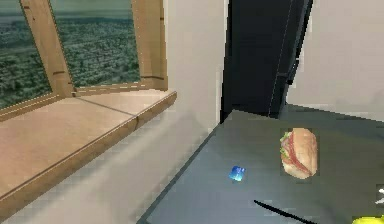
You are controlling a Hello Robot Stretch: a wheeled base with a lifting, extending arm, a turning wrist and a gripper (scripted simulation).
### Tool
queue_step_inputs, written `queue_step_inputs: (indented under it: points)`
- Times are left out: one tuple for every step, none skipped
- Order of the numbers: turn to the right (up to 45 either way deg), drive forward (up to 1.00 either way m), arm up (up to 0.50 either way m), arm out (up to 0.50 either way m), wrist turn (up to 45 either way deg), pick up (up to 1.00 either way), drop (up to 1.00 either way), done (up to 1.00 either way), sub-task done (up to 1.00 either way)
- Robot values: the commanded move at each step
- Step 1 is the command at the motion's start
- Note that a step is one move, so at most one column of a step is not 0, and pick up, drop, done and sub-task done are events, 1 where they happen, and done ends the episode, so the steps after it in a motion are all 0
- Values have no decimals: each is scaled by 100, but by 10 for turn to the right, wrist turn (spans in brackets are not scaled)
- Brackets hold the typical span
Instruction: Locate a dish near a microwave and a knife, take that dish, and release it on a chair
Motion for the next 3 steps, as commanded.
queue_step_inputs:
  points:
    - [0, 0, 0, 0, 330, 0, 0, 0, 0]
    - [0, 0, -34, 0, 0, 0, 0, 0, 0]
    - [0, 0, -32, 0, 0, 0, 0, 0, 0]
